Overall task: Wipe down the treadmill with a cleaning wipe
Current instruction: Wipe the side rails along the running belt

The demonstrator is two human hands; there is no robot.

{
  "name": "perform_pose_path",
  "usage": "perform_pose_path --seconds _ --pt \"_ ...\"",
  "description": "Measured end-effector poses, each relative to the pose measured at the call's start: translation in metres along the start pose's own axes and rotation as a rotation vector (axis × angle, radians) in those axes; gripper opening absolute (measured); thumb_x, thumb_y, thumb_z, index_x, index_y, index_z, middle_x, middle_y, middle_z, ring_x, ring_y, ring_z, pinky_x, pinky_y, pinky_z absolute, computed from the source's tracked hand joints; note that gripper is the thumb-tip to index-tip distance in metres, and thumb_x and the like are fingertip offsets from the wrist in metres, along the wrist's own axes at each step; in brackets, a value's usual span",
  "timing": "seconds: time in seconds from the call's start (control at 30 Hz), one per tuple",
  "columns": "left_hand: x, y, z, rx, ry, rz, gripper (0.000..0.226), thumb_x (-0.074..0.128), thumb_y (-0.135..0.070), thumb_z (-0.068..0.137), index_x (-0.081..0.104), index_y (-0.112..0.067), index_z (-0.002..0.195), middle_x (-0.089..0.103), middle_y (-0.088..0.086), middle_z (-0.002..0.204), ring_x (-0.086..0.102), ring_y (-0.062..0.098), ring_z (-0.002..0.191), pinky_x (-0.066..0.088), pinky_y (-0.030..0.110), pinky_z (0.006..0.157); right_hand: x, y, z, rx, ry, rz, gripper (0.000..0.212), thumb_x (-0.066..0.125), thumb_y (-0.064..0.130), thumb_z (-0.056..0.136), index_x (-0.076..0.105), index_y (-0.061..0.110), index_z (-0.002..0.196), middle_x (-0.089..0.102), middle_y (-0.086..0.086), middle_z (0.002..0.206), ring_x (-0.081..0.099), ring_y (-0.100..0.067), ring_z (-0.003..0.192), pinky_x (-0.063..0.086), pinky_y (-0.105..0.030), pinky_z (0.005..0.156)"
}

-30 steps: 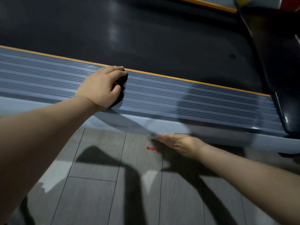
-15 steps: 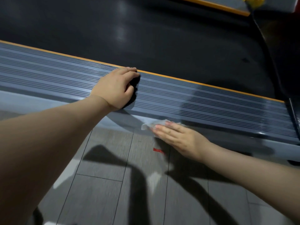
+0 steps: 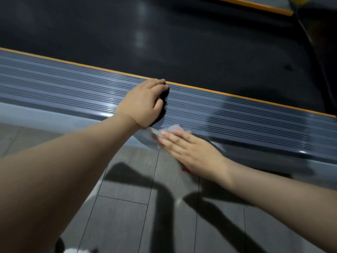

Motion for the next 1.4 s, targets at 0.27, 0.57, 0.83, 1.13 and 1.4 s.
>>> perform_pose_path --seconds 0.27,0.57,0.83,1.13,1.4 --pt "-0.022 0.038 -0.012 0.105 0.131 -0.011 0.059 0.034 -0.025 0.089 0.046 -0.004 0.143 0.040 0.015 0.152 0.036 0.030 0.142 0.023 0.035 0.119 0.038 0.064 0.009 -0.398 0.197 -0.307 0.066 0.026 0.030 0.102 0.002 -0.011 0.149 0.006 -0.021 0.161 0.005 -0.036 0.148 -0.006 -0.055 0.112" --pt "-0.072 0.139 -0.049 0.184 0.235 0.282 0.066 0.024 -0.050 0.099 0.030 -0.015 0.154 0.026 0.003 0.161 0.022 0.021 0.149 0.018 0.044 0.121 0.005 0.031 0.042 -0.164 0.127 -0.216 0.062 0.028 0.022 0.100 0.007 -0.004 0.153 -0.017 -0.029 0.155 -0.024 -0.049 0.140 -0.024 -0.060 0.110" --pt "-0.076 0.150 -0.052 0.203 0.217 0.257 0.059 0.026 -0.036 0.096 0.031 -0.024 0.154 0.030 -0.002 0.160 0.026 0.020 0.148 0.020 0.044 0.121 -0.015 0.025 0.091 -0.187 0.139 -0.023 0.068 0.064 0.043 0.083 0.050 0.007 0.139 0.049 -0.007 0.146 0.045 -0.018 0.136 0.030 -0.033 0.115" --pt "-0.074 0.158 -0.050 0.215 0.189 0.229 0.061 0.025 -0.034 0.094 0.032 -0.026 0.153 0.029 -0.004 0.160 0.025 0.018 0.148 0.017 0.042 0.121 0.006 0.088 0.117 -0.520 0.336 -0.347 0.058 0.032 0.018 0.098 0.022 -0.006 0.150 0.029 -0.030 0.151 0.026 -0.050 0.137 0.018 -0.052 0.117" --pt "-0.074 0.158 -0.051 0.220 0.186 0.212 0.061 0.024 -0.032 0.093 0.032 -0.025 0.153 0.030 -0.002 0.160 0.025 0.019 0.148 0.014 0.040 0.123 -0.041 0.011 0.108 0.047 0.107 0.130 0.059 0.019 0.016 0.098 0.009 0.001 0.154 0.003 -0.019 0.161 0.002 -0.038 0.149 -0.010 -0.054 0.118"
Point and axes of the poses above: each hand's wrist, its own z-axis towards the middle knuckle, its own x-axis out of the palm, y = z × x, the point moved 4 cm from there along z, towards the middle knuckle
